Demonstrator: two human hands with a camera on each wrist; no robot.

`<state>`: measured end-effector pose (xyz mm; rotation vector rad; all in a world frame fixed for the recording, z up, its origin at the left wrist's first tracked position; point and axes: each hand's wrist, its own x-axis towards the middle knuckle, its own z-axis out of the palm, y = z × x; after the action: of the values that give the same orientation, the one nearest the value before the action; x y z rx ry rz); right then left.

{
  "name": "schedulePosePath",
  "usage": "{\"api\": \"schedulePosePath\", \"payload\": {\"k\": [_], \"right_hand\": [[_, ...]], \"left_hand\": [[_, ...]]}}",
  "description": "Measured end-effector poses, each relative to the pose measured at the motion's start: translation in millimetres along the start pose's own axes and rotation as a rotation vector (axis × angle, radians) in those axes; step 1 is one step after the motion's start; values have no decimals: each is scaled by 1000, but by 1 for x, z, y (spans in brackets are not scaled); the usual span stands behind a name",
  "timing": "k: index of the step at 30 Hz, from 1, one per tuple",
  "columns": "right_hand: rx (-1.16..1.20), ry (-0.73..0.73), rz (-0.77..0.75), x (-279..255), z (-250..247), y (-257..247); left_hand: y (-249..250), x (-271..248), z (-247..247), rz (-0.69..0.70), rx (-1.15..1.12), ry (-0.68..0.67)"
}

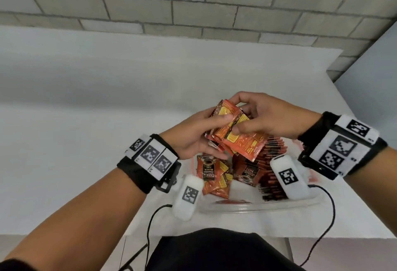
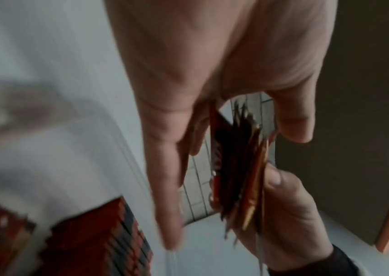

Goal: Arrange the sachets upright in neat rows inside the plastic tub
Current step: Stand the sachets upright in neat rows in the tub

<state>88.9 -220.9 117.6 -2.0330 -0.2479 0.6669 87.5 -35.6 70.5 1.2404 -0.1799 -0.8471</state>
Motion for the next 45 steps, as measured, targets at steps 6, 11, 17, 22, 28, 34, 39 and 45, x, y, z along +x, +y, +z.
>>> {"api": "schedulePosePath", "payload": {"k": [6,11,17,22,28,34,39,45], "right_hand": [[-66,170,-155,-16,-2,18],[-143,430,-176,-28,5,35],[-75,383,-44,-34,0,51],[210,473,-98,-41,-9,62],[212,409,-142,-37,-12,56],[112,369,-128,-31,-4,61],[231,389,-127,-29,-4,67],[673,398,-92,-22,-2,72]], "left_hand": [[-9,15,14,-34,-258,-74],[-14,21,19,-6,-333,-27],[-22,24,25,30,-415,33],[-25,26,28,73,-356,142],[-28,32,28,69,-243,197],[-30,36,33,105,-209,217],[-31,40,32,116,-318,250],[-31,41,33,174,-384,294]]}}
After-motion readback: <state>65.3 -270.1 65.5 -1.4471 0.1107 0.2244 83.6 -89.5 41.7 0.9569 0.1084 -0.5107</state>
